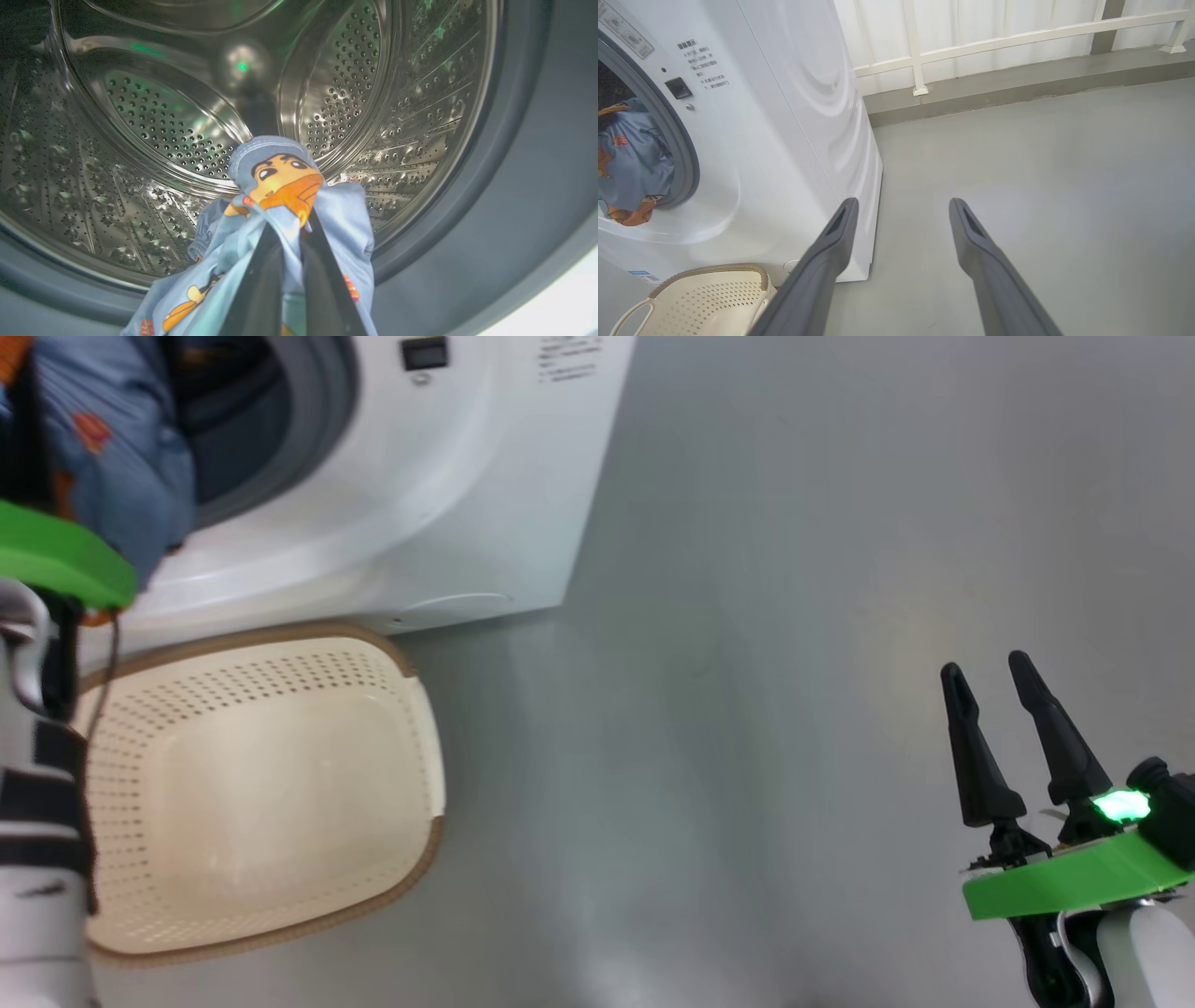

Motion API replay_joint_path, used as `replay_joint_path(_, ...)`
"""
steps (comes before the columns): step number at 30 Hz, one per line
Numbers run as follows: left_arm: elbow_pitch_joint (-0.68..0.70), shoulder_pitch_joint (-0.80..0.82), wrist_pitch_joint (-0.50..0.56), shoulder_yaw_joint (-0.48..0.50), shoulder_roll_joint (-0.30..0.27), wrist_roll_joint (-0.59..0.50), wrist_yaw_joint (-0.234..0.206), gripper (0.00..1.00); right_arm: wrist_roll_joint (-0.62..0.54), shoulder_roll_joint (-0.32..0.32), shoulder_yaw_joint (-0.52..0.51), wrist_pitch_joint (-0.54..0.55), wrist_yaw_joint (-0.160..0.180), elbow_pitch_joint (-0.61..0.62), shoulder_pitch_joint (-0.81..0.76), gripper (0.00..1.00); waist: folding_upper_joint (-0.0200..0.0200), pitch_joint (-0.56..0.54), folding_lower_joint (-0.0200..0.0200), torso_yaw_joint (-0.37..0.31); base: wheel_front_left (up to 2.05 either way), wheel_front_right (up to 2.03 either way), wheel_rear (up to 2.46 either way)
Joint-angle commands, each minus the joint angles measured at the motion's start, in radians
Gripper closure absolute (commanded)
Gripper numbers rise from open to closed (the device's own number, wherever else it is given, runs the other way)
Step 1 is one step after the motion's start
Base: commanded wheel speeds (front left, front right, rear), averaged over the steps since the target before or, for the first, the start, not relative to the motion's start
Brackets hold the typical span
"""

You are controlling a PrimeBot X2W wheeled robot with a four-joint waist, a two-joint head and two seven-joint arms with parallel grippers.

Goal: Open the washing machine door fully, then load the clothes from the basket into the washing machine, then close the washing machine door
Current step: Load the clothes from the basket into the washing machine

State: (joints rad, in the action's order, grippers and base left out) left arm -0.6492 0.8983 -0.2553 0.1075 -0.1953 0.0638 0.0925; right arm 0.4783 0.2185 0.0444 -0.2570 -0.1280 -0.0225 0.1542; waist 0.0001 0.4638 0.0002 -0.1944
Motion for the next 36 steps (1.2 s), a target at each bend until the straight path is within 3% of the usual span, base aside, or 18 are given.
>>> replay_joint_path(1, -0.001, 0.045, -0.006, 0.027, -0.059, -0.003, -0.002, 1.00, 0.008, 0.005, 0.024, -0.005, -0.003, 0.018, 0.012, 0.00, -0.0001, 0.053, -0.0002, -0.056, 0.00, 0.00, 0.00)
replay_joint_path(5, -0.049, 0.144, -0.006, 0.042, -0.102, -0.012, -0.025, 1.00, 0.012, -0.004, 0.041, -0.005, -0.003, 0.014, 0.028, 0.00, -0.0001, 0.072, -0.0002, -0.082, 0.00, 0.00, 0.00)
replay_joint_path(11, 0.088, 0.196, -0.006, 0.058, -0.136, -0.035, -0.066, 1.00, 0.014, -0.007, 0.046, -0.005, -0.003, 0.014, 0.041, 0.00, -0.0001, 0.086, -0.0002, -0.098, 0.00, 0.00, 0.00)
replay_joint_path(12, 0.101, 0.192, -0.006, 0.060, -0.135, -0.035, -0.067, 0.95, 0.014, -0.007, 0.045, -0.005, -0.003, 0.014, 0.041, 0.00, -0.0001, 0.086, -0.0002, -0.099, 0.00, 0.00, 0.00)
replay_joint_path(13, 0.111, 0.187, -0.006, 0.059, -0.134, -0.037, -0.067, 0.70, 0.014, -0.007, 0.045, -0.005, -0.003, 0.013, 0.041, 0.00, -0.0001, 0.086, -0.0002, -0.099, 0.00, 0.00, 0.00)
replay_joint_path(14, 0.113, 0.179, -0.006, 0.059, -0.133, -0.037, -0.069, 0.52, 0.014, -0.007, 0.044, -0.005, -0.003, 0.013, 0.040, 0.00, -0.0001, 0.086, -0.0002, -0.098, 0.00, 0.00, 0.00)
replay_joint_path(15, 0.104, 0.170, -0.006, 0.061, -0.129, -0.035, -0.068, 0.16, 0.013, -0.008, 0.044, -0.005, -0.003, 0.011, 0.040, 0.00, -0.0001, 0.086, -0.0002, -0.097, 0.00, 0.00, 0.00)
replay_joint_path(16, 0.104, 0.170, -0.006, 0.061, -0.129, -0.035, -0.068, 0.16, 0.013, -0.008, 0.044, -0.005, -0.003, 0.011, 0.040, 0.00, -0.0001, 0.086, -0.0002, -0.097, 0.00, 0.00, 0.00)
replay_joint_path(17, 0.091, 0.161, -0.006, 0.060, -0.126, -0.034, -0.067, 0.00, 0.013, -0.009, 0.046, -0.005, -0.003, 0.010, 0.039, 0.00, -0.0001, 0.084, -0.0002, -0.096, 0.00, 0.00, 0.00)
replay_joint_path(36, 0.018, 0.003, -0.006, 0.097, -0.042, -0.006, -0.072, 0.00, 0.007, 0.002, 0.051, -0.005, -0.003, 0.005, 0.037, 0.00, -0.0001, 0.054, -0.0002, -0.066, 0.00, 0.00, 0.00)
